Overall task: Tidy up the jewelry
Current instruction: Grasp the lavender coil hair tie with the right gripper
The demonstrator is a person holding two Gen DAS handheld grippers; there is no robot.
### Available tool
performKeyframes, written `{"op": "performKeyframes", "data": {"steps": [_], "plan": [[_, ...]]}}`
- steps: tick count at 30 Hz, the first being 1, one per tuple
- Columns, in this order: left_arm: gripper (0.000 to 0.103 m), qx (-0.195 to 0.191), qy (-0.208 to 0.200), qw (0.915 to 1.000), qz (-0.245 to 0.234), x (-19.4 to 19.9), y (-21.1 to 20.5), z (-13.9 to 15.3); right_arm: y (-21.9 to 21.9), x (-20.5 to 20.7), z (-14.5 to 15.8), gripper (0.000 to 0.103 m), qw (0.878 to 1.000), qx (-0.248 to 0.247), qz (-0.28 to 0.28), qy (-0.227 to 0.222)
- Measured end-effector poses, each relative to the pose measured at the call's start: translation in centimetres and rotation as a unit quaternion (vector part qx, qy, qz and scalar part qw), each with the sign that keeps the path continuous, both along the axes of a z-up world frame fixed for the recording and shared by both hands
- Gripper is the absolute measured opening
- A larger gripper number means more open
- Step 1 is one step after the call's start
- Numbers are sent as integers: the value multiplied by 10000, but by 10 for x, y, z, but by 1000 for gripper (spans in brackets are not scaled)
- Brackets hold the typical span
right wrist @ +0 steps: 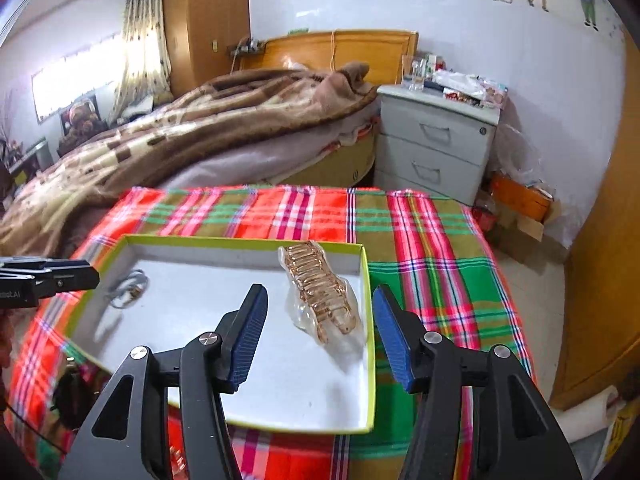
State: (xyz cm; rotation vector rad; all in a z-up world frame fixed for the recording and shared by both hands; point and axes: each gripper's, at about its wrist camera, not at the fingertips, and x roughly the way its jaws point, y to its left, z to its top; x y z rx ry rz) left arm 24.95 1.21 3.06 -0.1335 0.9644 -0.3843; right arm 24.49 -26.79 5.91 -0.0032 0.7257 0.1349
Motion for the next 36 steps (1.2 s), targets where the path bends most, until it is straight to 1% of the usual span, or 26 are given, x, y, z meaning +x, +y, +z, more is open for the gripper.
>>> {"op": "performKeyframes", "data": {"steps": [3,5,6,9,11,13,15,16,18,20,22,25,28,31,33,36], "plan": [[50,-270,-45,9996,35,-18,12,6,-5,-18,5,56,9999,130,37,-96],[53,-562,-96,9981,237,-29,25,8,-7,-30,5,56,9998,127,83,-106],[56,-617,-108,9975,327,-35,30,8,-8,-37,4,56,9999,102,93,-98],[58,-512,-102,9978,415,-50,42,7,-9,-52,0,56,9999,-21,94,-90],[60,-425,-23,9981,447,-60,47,2,-8,-62,-3,56,9997,-165,118,-95],[60,-346,96,9985,424,-70,52,-5,-7,-70,-8,56,9996,-197,182,31],[60,-407,208,9980,442,-78,58,-11,-7,-77,-14,56,9994,-130,267,191],[60,-493,260,9972,499,-83,62,-14,-7,-80,-17,56,9993,-127,263,223],[60,-539,342,9966,518,-92,66,-21,-7,-88,-23,56,9992,-128,226,311],[59,-532,345,9966,534,-101,68,-26,-9,-93,-29,56,9990,11,211,404],[59,-591,448,9958,542,-110,70,-31,-12,-96,-35,56,9982,195,186,528],[58,-686,547,9945,577,-118,75,-36,-14,-98,-40,56,9977,263,124,615],[58,-794,541,9934,624,-122,77,-38,-12,-100,-44,56,9963,376,181,747],[58,-785,463,9938,640,-124,74,-37,-3,-97,-51,56,9955,221,255,883],[58,-833,476,9938,570,-125,70,-36,4,-95,-55,56,9946,112,353,971],[58,-712,430,9953,490,-126,63,-35,10,-91,-59,56,9937,79,426,1031]]}}
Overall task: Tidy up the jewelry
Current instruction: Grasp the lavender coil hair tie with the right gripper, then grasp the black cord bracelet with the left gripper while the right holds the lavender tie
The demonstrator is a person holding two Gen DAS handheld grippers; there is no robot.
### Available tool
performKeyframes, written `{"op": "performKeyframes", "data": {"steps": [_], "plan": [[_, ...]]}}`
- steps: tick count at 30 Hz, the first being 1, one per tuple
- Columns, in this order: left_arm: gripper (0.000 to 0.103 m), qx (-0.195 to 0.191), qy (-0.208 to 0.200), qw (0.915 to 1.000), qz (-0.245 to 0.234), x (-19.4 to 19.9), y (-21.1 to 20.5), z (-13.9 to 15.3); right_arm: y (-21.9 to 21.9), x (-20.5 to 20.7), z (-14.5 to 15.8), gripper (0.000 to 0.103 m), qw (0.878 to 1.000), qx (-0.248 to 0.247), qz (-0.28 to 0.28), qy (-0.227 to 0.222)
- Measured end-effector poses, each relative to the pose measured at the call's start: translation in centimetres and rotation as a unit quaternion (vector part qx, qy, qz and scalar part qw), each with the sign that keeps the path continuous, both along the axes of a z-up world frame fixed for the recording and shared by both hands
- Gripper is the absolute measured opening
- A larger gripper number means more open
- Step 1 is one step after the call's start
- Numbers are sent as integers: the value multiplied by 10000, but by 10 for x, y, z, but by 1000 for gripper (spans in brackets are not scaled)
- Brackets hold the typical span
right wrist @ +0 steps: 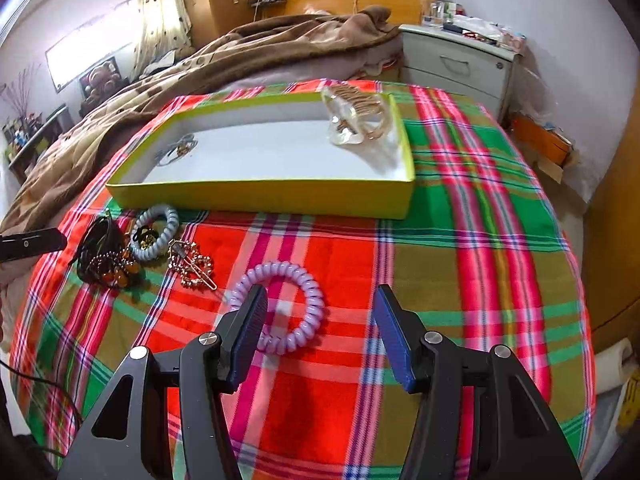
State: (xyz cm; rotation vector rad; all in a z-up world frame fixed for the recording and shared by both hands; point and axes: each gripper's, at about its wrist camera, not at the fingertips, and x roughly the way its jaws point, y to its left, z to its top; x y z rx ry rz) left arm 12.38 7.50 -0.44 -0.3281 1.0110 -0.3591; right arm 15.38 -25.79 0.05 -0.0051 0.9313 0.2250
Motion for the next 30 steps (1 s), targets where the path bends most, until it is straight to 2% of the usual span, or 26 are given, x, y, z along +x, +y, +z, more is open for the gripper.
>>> {"op": "performKeyframes", "data": {"steps": [2,4,5,7,11,19,24,30], "plan": [[58,23,-21,10000,-17,0,-2,1,2,2,0,56,10000,-5,4,-10],[58,75,-37,10000,-4,1,-4,1,5,3,-1,50,10000,-18,41,17],[58,114,-67,9999,-31,1,-5,2,8,3,-1,41,9999,-96,57,27],[58,143,-87,9998,-76,0,-8,3,10,3,-2,34,9996,-269,47,-11],[58,227,-106,9996,-104,3,-11,3,10,3,-2,12,9994,-350,27,-20],[58,596,-145,9981,-85,13,-14,2,-5,-2,7,10,9986,-195,-410,-261],[56,995,-136,9949,97,24,-6,-2,-9,-4,14,10,9977,-116,-554,-385],[55,1016,-107,9947,129,35,3,-4,-7,-1,14,10,9978,-28,-553,-372]]}}
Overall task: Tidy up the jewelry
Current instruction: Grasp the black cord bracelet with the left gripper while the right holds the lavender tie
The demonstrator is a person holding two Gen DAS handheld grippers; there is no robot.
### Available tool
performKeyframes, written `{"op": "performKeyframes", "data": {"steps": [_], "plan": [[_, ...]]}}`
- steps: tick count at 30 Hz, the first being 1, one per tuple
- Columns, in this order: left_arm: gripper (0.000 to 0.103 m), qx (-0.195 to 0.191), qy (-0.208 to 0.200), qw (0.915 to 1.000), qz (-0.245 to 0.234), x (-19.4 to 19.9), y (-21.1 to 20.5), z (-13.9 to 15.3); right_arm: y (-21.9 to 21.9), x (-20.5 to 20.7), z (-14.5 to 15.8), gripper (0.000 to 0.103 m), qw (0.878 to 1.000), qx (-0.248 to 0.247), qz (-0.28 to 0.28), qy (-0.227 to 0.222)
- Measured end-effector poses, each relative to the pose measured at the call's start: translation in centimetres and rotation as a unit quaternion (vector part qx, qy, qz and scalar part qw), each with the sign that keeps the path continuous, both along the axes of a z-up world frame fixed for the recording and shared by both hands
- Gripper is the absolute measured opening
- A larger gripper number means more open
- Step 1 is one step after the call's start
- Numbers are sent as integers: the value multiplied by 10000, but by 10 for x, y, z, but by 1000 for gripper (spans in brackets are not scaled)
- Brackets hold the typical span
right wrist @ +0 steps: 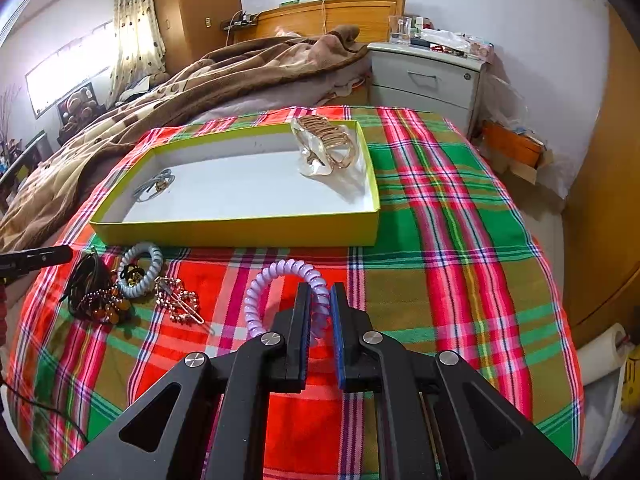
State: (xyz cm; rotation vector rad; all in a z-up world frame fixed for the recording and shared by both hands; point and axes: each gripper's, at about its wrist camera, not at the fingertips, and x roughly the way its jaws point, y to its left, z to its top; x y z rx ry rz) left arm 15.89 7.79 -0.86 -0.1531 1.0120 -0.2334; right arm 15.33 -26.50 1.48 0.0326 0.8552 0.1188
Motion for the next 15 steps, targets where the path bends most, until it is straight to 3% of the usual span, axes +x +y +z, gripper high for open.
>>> {"op": "performKeyframes", "data": {"steps": [5,9,15], "plan": [[55,-118,140,9996,-205,5,-5,-4,2,0,0,10,10000,51,9,-2],[55,-536,70,9980,-328,-8,-7,7,2,-2,1,10,10000,82,4,-26],[55,-407,-71,9950,-906,-26,-40,19,2,-3,1,10,9999,128,23,-37]]}}
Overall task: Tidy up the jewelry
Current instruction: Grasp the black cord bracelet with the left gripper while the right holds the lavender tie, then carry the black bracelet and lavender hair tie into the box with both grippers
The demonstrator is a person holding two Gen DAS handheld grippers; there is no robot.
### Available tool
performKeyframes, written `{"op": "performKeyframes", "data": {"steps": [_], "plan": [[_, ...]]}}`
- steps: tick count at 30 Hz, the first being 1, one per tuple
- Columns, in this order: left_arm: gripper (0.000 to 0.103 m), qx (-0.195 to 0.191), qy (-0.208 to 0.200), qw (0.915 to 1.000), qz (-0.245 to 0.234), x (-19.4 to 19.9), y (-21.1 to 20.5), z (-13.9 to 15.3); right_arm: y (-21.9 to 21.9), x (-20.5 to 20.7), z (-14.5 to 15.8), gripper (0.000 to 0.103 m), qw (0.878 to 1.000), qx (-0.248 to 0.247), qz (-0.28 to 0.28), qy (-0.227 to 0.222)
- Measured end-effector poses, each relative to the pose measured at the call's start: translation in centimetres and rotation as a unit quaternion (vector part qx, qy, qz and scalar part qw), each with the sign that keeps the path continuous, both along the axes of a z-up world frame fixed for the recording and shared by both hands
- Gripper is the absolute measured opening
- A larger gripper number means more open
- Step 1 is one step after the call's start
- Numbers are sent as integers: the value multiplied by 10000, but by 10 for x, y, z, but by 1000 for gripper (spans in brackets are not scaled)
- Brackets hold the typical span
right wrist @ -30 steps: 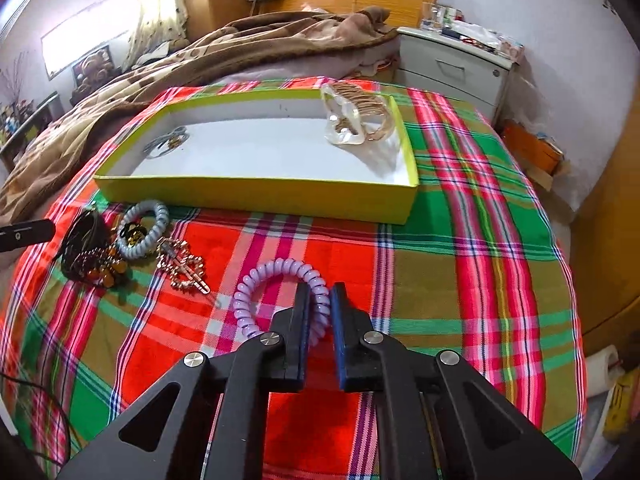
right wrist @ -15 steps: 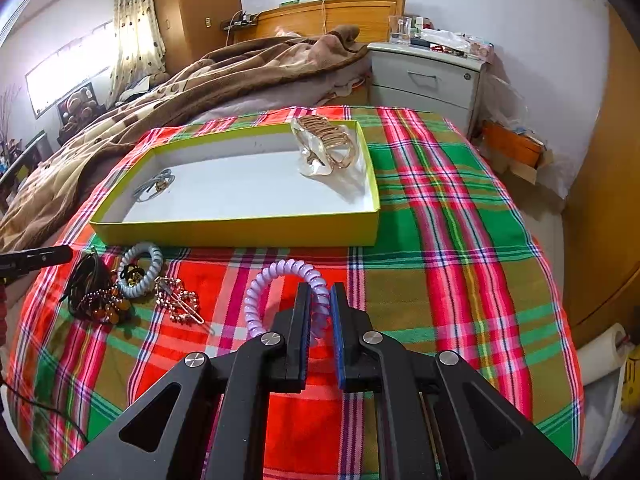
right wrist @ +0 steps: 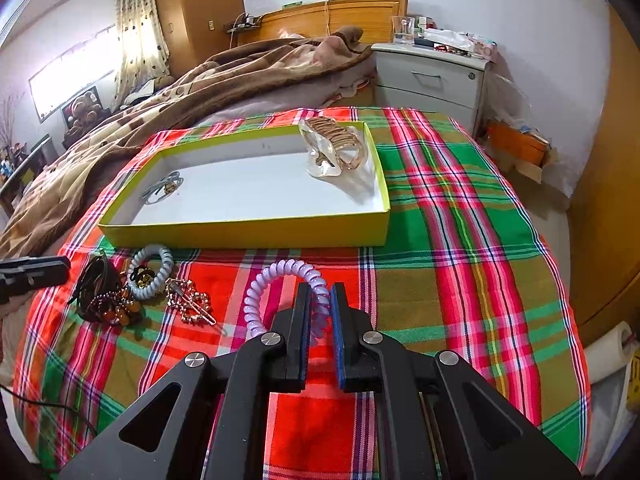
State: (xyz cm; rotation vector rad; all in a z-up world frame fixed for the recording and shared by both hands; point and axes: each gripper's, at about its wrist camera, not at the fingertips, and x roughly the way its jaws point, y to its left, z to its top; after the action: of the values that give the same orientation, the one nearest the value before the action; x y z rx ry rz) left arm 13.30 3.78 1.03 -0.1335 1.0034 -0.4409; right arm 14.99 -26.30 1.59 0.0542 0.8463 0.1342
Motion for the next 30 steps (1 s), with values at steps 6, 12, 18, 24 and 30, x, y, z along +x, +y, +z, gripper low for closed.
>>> {"op": "performKeyframes", "data": {"steps": [6,12,18,24,30], "plan": [[43,688,2,9976,-42,0,-23,-11,-2,-3,1,10,10000,52,-4,-29],[35,1081,-129,9941,-18,2,-29,-11,-2,-3,2,10,9999,115,17,-64],[25,1563,-274,9873,-16,1,-37,-13,1,-5,5,10,9998,137,65,-116],[5,1576,-279,9871,40,3,-36,-12,0,-6,7,10,9998,154,30,-143],[4,1345,-362,9901,156,1,-31,-6,-1,-6,8,10,9997,153,21,-168]]}}
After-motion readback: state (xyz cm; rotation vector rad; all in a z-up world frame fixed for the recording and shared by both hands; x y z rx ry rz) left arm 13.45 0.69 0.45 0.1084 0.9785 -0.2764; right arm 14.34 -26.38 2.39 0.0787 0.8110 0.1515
